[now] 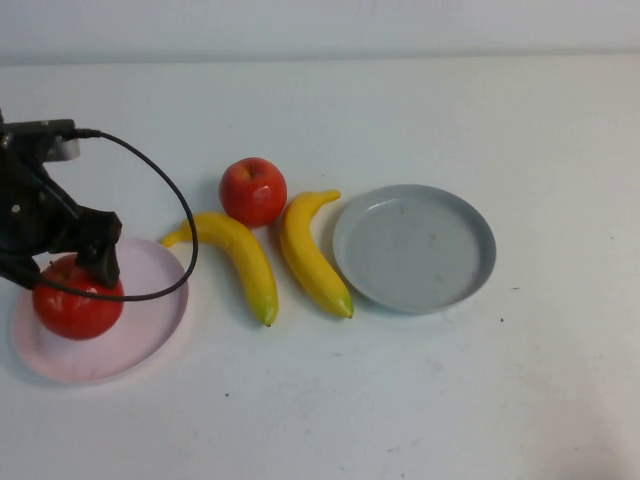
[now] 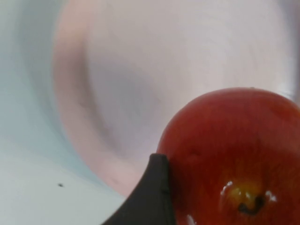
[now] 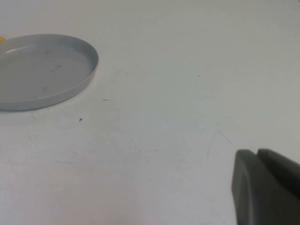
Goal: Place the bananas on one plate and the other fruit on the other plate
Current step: Put one type of fruit in the left plate
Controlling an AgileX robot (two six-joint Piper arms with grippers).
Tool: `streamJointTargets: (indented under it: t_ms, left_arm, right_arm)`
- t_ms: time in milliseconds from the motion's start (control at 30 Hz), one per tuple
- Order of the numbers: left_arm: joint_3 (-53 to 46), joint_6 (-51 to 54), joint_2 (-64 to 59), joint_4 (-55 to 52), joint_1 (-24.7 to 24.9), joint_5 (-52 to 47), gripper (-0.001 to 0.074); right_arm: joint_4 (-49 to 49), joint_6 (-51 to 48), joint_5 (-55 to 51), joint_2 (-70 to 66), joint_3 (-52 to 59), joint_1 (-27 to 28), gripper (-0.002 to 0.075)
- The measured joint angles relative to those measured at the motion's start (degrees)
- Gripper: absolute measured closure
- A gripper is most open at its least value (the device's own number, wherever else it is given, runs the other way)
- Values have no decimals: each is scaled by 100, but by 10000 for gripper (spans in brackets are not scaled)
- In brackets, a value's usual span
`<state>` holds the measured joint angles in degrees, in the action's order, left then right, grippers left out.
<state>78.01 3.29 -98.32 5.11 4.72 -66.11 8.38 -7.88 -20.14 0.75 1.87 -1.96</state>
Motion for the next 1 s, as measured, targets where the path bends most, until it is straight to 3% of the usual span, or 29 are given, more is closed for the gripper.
streamJointTargets:
  t_ms: [133, 333, 867, 1000]
  left_arm:
    - [133, -417, -185, 138, -23, -201, 67]
    - [299, 131, -334, 742, 2, -338, 67]
    - [515, -120, -980, 376, 2, -356, 66]
    - [543, -135, -1026, -53, -9, 254, 66]
  right_arm:
    - [0, 0, 0, 0, 0, 0, 744]
    - [0, 0, 0, 0, 0, 0, 744]
    - [0, 0, 0, 0, 0, 0, 744]
    - [0, 0, 0, 0, 0, 0, 744]
